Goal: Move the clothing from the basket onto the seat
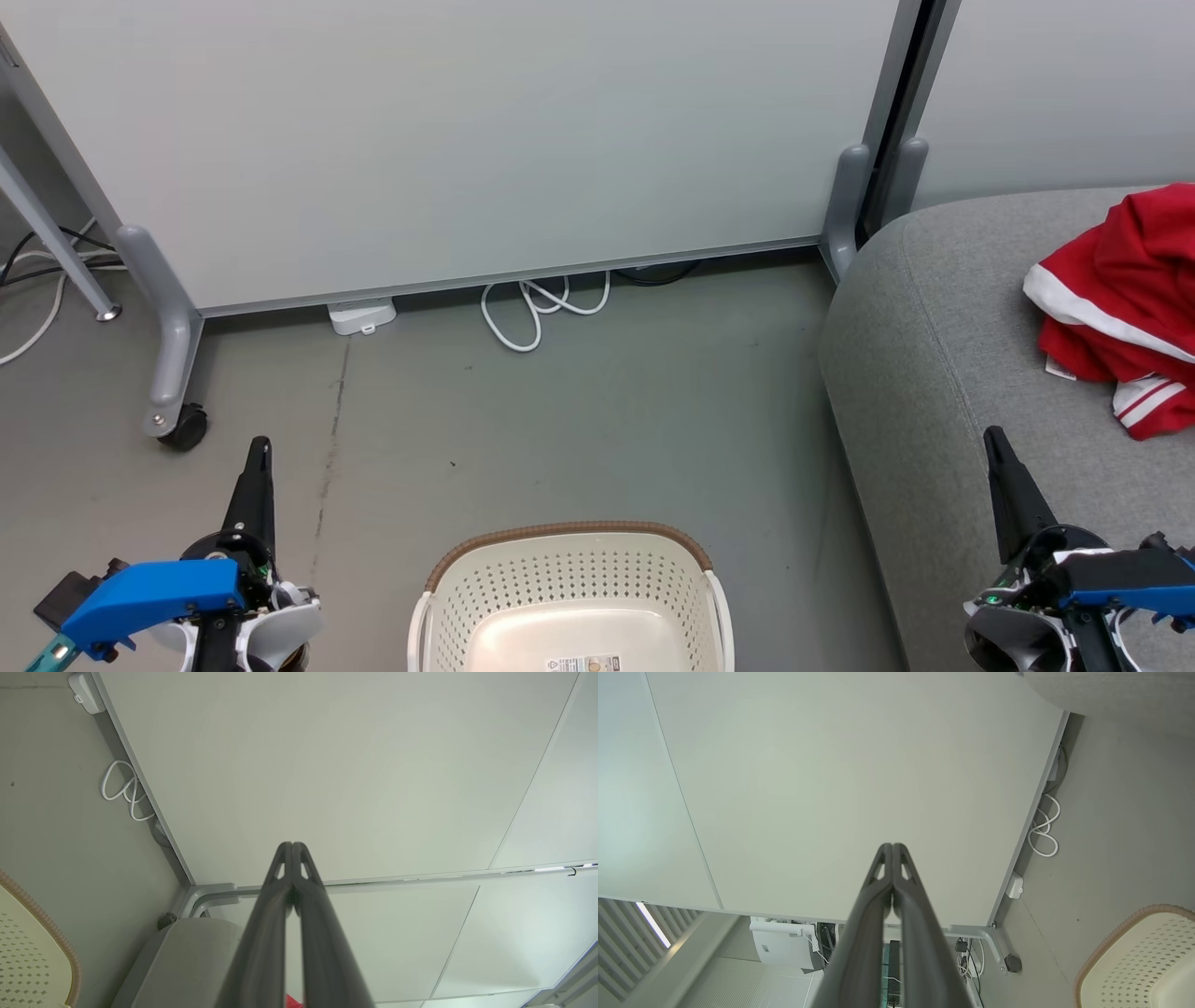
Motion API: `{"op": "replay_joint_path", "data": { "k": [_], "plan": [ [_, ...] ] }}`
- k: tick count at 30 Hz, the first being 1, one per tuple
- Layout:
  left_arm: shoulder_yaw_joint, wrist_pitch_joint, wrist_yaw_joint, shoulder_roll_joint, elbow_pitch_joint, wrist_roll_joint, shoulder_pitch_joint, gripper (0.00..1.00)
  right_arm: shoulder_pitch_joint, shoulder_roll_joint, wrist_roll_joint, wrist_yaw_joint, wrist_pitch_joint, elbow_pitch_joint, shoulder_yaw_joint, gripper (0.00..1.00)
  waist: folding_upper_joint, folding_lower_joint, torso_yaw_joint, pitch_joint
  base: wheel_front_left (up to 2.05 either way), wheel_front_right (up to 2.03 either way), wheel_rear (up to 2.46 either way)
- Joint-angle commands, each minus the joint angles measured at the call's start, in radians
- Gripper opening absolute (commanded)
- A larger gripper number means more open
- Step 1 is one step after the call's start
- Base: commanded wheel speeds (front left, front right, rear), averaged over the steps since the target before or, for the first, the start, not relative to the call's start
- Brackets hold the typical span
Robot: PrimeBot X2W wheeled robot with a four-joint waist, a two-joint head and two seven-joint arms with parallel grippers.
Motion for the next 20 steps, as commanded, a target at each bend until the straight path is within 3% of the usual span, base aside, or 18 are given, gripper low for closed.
{"op": "replay_joint_path", "data": {
  "k": [1, 9, 20],
  "plan": [
    [0.004, 0.006, -0.009, 0.0, -0.007, -0.016, -0.013, 0.0, -0.014, -0.001, 0.019, 0.001, 0.008, 0.001, -0.003, 0.0, 0.0, -0.0001, -0.001, 0.0, 0.0, 0.0, 0.0],
    [0.011, 0.02, -0.012, 0.0, -0.008, -0.071, -0.012, 0.0, -0.016, -0.001, 0.072, 0.001, 0.021, 0.002, -0.005, 0.0, 0.0, -0.0001, -0.005, -0.003, 0.0, 0.0, 0.0],
    [0.01, 0.019, -0.011, 0.0, -0.007, -0.066, -0.012, 0.0, -0.016, -0.001, 0.067, 0.001, 0.021, 0.002, -0.005, 0.0, 0.0, -0.0001, -0.005, -0.003, 0.0, 0.0, 0.0]
  ]
}}
